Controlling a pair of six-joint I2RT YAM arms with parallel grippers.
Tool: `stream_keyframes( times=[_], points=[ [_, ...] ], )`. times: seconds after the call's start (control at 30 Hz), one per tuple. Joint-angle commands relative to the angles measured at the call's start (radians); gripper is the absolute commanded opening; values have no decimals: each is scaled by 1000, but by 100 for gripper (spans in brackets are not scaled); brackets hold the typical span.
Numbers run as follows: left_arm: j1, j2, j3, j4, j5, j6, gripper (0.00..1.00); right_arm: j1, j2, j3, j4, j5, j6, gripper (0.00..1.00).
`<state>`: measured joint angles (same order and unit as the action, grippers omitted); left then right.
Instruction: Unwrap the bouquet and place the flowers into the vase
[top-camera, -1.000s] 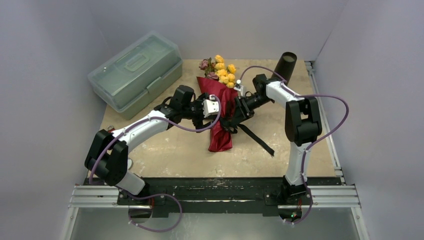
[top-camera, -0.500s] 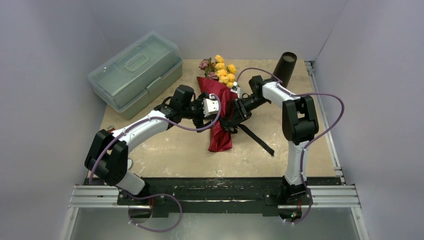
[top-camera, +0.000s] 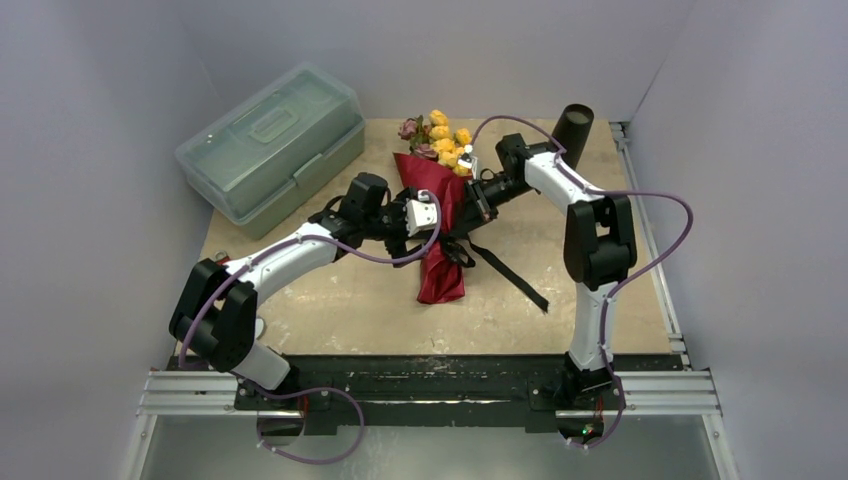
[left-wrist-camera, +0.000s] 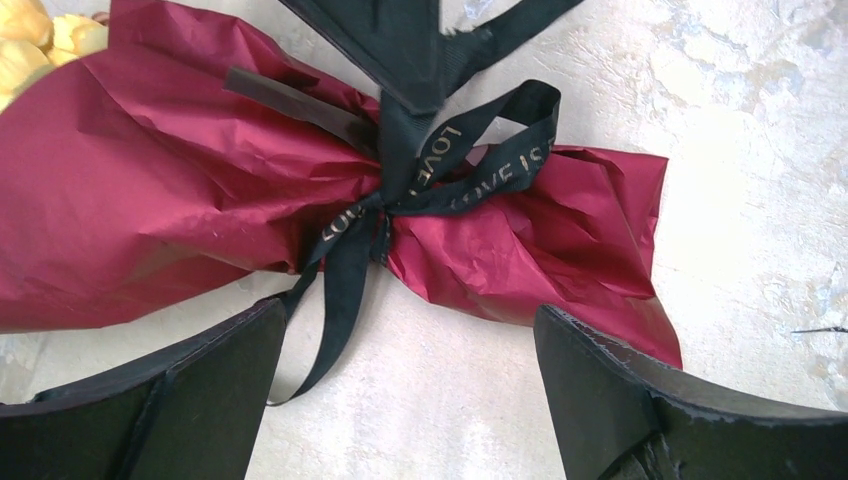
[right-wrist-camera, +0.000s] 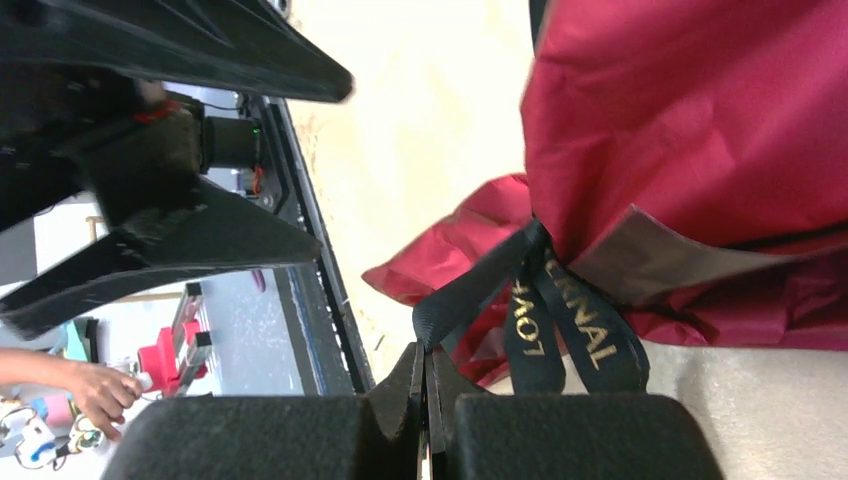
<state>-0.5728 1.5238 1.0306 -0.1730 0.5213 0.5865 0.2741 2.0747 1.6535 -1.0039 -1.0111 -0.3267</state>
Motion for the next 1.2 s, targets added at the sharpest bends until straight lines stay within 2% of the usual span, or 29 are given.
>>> stream_keyframes(
  times=[0.0,0.23,0.4,0.77,1.0,1.17],
  points=[
    [-5,-46,-24,49,32,-13,95,7,-70,87,-31,-82,-4,0],
    [-5,-51,-28,72,35,7,85,42,-82,163,-41,-121,-47,0],
    [-5,-49,-26,147,35,-21,77,54,-90,211,-33,-146,-51,0],
    [-24,-16,-1,285,21,-94,69,60,-173,282,41,-208,-3,0],
    [-42,12,30,332,-11,-189,56,72,-206,293,44,-213,1,0],
    [-44,49,93,331,-61,-299,37,72,-231,264,77,-202,8,0]
  ],
)
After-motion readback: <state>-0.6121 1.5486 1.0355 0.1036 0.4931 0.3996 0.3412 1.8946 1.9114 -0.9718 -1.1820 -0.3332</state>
